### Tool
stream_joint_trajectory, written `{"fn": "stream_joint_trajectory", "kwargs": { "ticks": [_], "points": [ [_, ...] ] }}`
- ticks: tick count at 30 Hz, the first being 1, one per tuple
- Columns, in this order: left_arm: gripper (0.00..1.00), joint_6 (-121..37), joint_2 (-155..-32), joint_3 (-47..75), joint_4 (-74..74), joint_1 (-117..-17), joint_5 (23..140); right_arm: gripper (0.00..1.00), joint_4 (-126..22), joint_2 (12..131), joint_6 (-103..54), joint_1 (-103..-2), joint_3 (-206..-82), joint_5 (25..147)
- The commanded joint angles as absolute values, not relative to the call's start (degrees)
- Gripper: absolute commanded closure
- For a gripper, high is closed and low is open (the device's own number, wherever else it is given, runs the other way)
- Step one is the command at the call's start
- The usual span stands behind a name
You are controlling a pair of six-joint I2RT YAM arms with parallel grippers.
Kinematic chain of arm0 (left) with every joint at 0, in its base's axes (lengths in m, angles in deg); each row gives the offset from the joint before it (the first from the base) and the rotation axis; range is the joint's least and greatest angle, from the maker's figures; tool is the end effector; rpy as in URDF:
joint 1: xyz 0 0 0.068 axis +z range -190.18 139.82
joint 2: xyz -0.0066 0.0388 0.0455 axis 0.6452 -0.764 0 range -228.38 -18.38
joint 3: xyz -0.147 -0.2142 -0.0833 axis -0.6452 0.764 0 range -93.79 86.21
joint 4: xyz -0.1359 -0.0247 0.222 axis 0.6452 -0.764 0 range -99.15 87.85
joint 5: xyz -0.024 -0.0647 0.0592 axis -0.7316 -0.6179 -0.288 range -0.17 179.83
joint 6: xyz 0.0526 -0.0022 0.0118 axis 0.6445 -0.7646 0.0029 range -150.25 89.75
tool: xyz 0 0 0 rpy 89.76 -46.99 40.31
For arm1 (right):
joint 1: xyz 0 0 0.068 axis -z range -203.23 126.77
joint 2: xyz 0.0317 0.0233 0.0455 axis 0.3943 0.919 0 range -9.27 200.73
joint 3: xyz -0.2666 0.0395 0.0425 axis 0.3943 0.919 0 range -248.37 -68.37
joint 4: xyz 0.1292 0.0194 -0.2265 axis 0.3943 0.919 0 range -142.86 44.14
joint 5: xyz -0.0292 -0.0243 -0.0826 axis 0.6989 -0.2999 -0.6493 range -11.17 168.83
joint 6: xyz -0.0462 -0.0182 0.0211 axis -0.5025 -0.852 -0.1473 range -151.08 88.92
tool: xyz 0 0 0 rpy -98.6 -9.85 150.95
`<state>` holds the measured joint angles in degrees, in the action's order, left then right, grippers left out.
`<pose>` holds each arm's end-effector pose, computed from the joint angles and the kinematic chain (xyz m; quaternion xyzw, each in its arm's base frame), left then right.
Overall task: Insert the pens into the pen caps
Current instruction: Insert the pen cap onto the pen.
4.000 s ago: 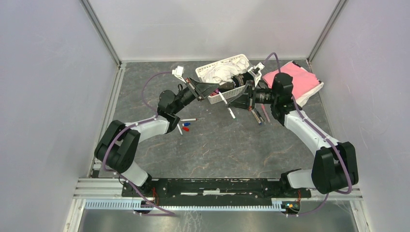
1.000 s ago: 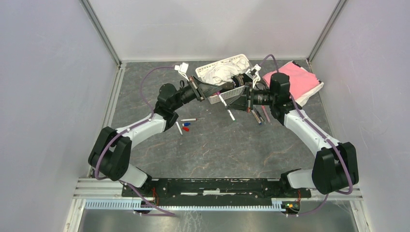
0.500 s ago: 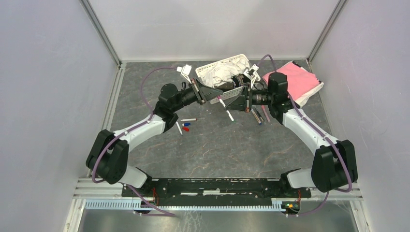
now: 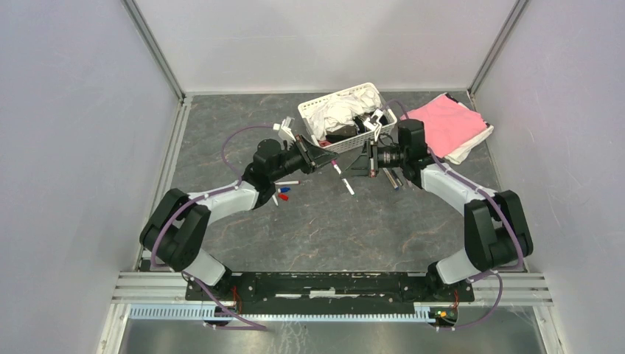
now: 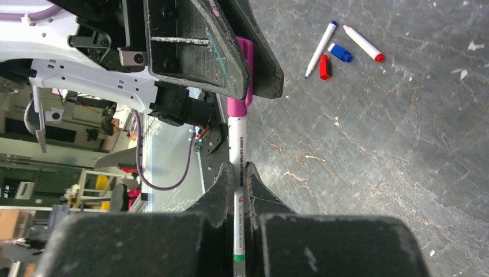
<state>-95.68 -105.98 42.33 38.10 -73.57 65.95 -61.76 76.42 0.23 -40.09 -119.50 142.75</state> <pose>0.2708 -0.1957 0.2448 -0.0603 0.7239 -0.6073 0.3219 0.2939 0.1225 0.2484 -0.1894 0.7478 0.5934 0.2296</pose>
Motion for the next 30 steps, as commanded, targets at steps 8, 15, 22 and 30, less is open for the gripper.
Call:
{"fn": "stream_joint_trajectory", "kwargs": {
  "ticks": [8,15,22,30],
  "points": [
    [0.98,-112.89,-112.76,47.60,45.24,-75.29,63.21,0.94,-66.82,82.41,3.81,-41.40,-119.34,139.11],
    [0.98,-117.08,-115.59,49.75,51.34,-74.67,62.67,0.74,-66.83,82.29,4.84,-41.44,-118.03,139.53],
    [0.98,-113.42,-114.83,48.40,47.46,-72.82,61.59,0.60,-65.54,81.64,4.63,-41.41,-117.70,139.61],
    [0.98,-111.04,-113.57,47.26,46.76,-70.57,61.44,0.37,-54.59,78.72,-5.09,-41.61,-117.09,138.65]
  ]
}}
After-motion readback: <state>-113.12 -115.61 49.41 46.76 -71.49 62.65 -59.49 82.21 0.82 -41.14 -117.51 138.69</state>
